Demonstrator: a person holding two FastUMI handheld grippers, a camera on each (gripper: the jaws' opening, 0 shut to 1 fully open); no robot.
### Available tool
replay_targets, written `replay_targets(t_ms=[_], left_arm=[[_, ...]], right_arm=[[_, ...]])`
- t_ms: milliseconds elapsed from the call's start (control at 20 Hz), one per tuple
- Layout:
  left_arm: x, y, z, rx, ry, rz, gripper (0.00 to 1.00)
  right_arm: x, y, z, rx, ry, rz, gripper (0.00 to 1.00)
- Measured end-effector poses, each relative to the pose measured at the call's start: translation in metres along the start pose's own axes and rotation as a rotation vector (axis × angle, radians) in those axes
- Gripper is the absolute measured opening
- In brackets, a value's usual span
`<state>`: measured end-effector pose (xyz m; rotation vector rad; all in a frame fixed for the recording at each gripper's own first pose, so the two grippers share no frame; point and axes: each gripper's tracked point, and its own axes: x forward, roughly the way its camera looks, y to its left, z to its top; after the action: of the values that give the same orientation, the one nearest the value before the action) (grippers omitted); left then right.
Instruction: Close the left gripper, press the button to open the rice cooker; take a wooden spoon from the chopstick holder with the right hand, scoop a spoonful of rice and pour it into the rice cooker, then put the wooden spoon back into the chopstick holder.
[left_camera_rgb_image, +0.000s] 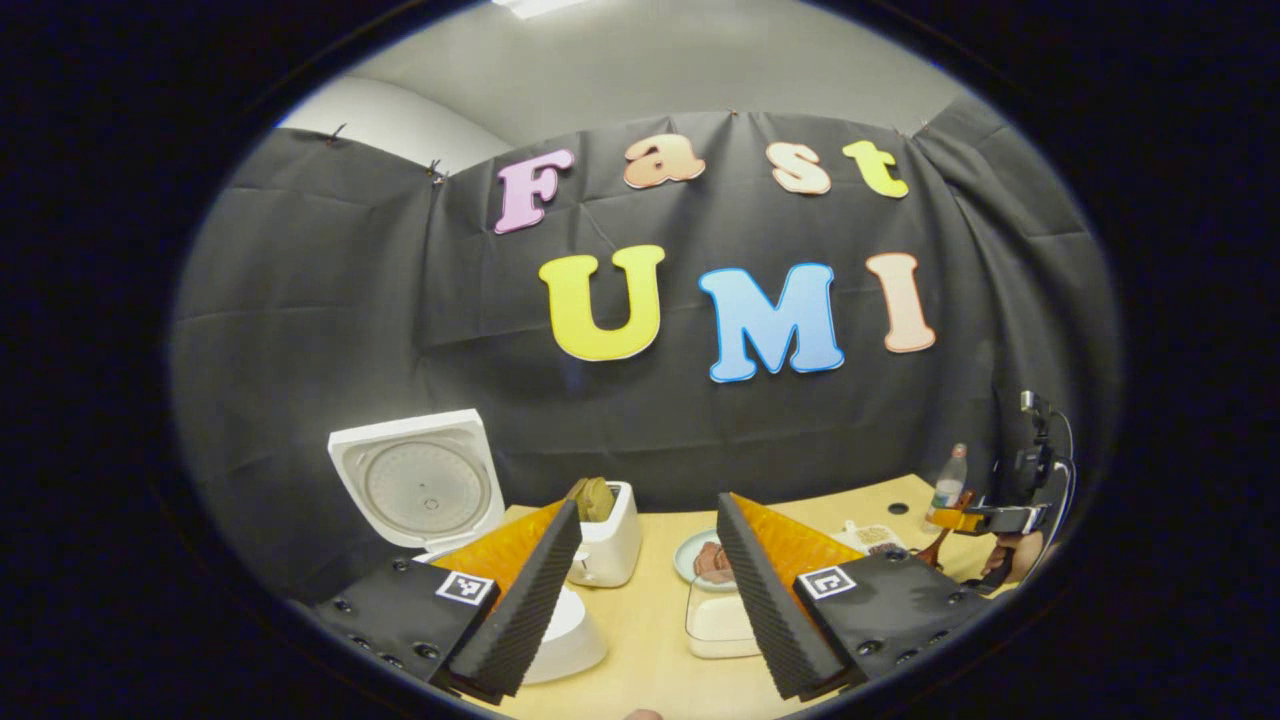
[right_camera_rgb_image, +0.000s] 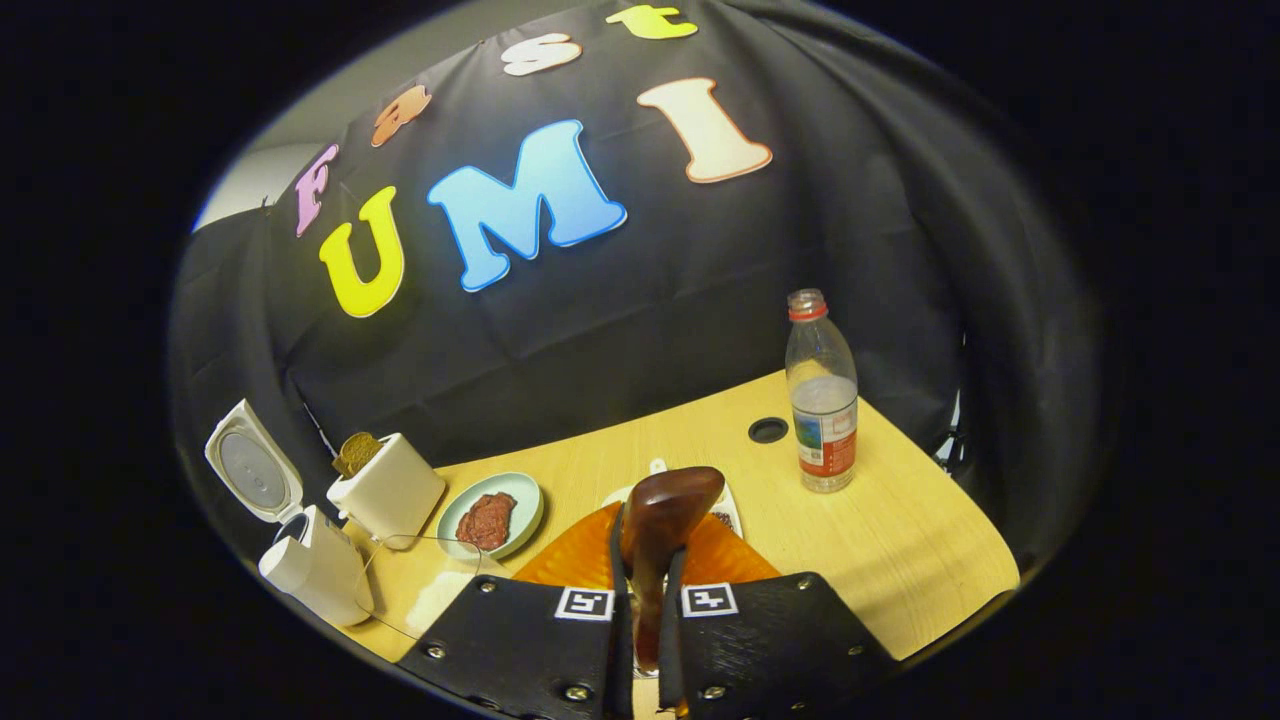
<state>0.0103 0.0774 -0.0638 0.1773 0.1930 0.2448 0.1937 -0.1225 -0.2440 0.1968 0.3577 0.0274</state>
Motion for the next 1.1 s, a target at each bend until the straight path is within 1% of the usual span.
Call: replay_targets(t_ms=[50, 150, 200, 250, 300, 350, 450, 500, 550, 600, 700, 750, 800, 850, 900, 1000, 1100], left_arm=[[0.002, 0.002, 0.003, -0.006, -0.009, -0.010, 0.99], [0.007, 0.005, 0.004, -0.013, -0.023, -0.022, 0.91], [0.008, 0.006, 0.002, -0.018, -0.024, -0.030, 0.92], [0.009, 0.006, 0.001, -0.023, -0.028, -0.039, 0.99], [0.010, 0.007, -0.001, -0.025, -0.033, -0.047, 0.99], [0.011, 0.008, -0.003, -0.023, -0.037, -0.056, 0.92], [0.011, 0.010, -0.012, 0.003, -0.051, -0.069, 0.92], [0.012, 0.013, -0.018, 0.012, -0.052, -0.071, 0.95], [0.012, 0.014, -0.024, 0.017, -0.051, -0.076, 0.92], [0.012, 0.015, -0.028, 0.021, -0.053, -0.083, 0.92], [0.011, 0.021, -0.028, 0.022, -0.063, -0.091, 0.99], [0.011, 0.025, -0.029, 0.020, -0.063, -0.092, 0.95], [0.011, 0.029, -0.030, 0.015, -0.064, -0.092, 0.95], [0.011, 0.034, -0.030, 0.011, -0.065, -0.092, 0.92], [0.011, 0.039, -0.032, 0.007, -0.063, -0.090, 0.99], [0.010, 0.050, -0.035, 0.001, -0.061, -0.080, 0.99], [0.012, 0.059, -0.039, 0.017, -0.059, -0.070, 0.99]], right_arm=[[-0.007, 0.005, 0.008, -0.008, -0.019, -0.007, 0.10], [-0.022, 0.018, 0.025, -0.021, -0.054, -0.008, 0.10], [-0.029, 0.026, 0.035, -0.029, -0.070, -0.008, 0.10], [-0.037, 0.037, 0.044, -0.032, -0.085, 0.003, 0.10], [-0.044, 0.051, 0.052, -0.034, -0.100, 0.028, 0.10], [-0.051, 0.069, 0.060, -0.039, -0.112, 0.062, 0.10], [-0.058, 0.103, 0.067, -0.060, -0.125, 0.135, 0.10], [-0.058, 0.117, 0.069, -0.057, -0.127, 0.161, 0.10], [-0.057, 0.131, 0.068, -0.051, -0.122, 0.182, 0.10], [-0.056, 0.144, 0.067, -0.050, -0.117, 0.202, 0.10], [-0.052, 0.170, 0.060, -0.070, -0.107, 0.228, 0.10], [-0.049, 0.181, 0.053, -0.087, -0.098, 0.240, 0.10], [-0.045, 0.193, 0.047, -0.104, -0.088, 0.250, 0.10], [-0.039, 0.204, 0.040, -0.121, -0.075, 0.261, 0.10], [-0.032, 0.213, 0.033, -0.142, -0.062, 0.267, 0.10], [-0.016, 0.227, 0.015, -0.186, -0.038, 0.279, 0.10], [0.000, 0.235, -0.003, -0.230, -0.017, 0.273, 0.10]])
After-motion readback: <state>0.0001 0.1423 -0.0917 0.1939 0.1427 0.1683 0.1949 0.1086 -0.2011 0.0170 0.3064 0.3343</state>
